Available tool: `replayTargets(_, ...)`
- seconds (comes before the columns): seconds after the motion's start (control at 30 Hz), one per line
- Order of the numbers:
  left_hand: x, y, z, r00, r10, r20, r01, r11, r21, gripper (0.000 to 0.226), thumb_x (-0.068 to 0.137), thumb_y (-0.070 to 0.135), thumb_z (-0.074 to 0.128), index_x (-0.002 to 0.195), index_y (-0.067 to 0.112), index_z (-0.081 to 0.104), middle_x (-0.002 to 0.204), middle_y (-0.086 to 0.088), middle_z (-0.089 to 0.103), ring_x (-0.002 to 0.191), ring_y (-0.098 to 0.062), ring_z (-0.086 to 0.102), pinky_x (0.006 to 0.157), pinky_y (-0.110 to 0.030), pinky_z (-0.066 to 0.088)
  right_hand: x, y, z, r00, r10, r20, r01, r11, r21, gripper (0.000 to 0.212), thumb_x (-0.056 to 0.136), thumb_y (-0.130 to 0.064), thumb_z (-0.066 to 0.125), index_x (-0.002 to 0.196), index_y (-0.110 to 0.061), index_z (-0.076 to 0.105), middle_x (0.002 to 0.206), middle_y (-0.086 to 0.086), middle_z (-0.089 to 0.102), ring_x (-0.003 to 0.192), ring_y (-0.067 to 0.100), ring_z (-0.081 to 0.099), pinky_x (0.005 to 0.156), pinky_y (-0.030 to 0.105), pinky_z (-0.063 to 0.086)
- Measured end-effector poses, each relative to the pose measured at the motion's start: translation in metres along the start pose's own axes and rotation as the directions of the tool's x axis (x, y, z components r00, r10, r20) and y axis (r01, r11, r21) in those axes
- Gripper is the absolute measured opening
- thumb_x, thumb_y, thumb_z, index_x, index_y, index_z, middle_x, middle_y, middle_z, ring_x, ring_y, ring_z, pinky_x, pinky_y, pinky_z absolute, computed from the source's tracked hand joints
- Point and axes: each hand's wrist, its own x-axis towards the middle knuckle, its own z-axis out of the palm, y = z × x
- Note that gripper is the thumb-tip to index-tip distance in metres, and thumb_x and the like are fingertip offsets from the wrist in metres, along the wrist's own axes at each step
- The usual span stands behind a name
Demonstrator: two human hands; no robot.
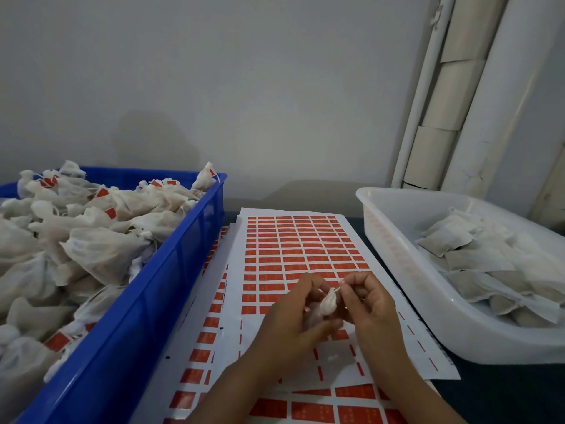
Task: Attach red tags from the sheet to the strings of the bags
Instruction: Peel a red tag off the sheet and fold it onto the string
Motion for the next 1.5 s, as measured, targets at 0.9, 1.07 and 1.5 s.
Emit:
replayTargets(0.9, 0.01, -0.002, -0.012, 0.922, -0.325, -0.211, 0.271, 0.93, -0.247, 0.013, 0.087, 0.029, 0.057, 0.08, 0.021, 0.065, 0.073, 0.016, 0.069, 0.073, 0.001, 0.065, 0.053, -0.001, 0.042, 0.007, 0.008, -0.005, 0.977, -0.202, 0.062, 0.208, 0.87, -0.447, 0.015, 0.089, -0.022, 0.055, 0.084, -0.031, 0.044, 0.078, -0.01, 0.062, 0.067, 0.009, 0.063, 0.065, 0.011, 0.05)
replayTargets(1.07, 0.01, -0.003, -0.016, 0.933, -0.301, -0.196, 0.277, 0.95, -0.14, 0.014, 0.086, 0.03, 0.058, 0.086, 0.018, 0.066, 0.082, 0.008, 0.07, 0.079, -0.008, 0.067, 0.062, -0.006, 0.046, 0.009, 0.007, -0.005, 0.988, -0.142, 0.053, 0.151, 0.882, -0.446, 0.01, 0.09, -0.023, 0.053, 0.086, -0.029, 0.046, 0.077, -0.007, 0.062, 0.066, 0.009, 0.063, 0.066, 0.014, 0.053)
replayTargets(1.5, 0.009, -0.004, -0.015, 0.965, -0.213, -0.154, 0.216, 0.976, -0.002, 0.006, 0.08, 0.029, 0.066, 0.076, 0.032, 0.063, 0.071, 0.017, 0.068, 0.072, -0.001, 0.066, 0.065, -0.01, 0.049, 0.005, 0.009, -0.004, 0.882, -0.261, 0.393, 0.469, 0.565, -0.679, 0.031, 0.091, -0.038, 0.046, 0.109, -0.019, 0.064, 0.107, -0.004, 0.066, 0.097, 0.008, 0.058, 0.098, 0.029, 0.043)
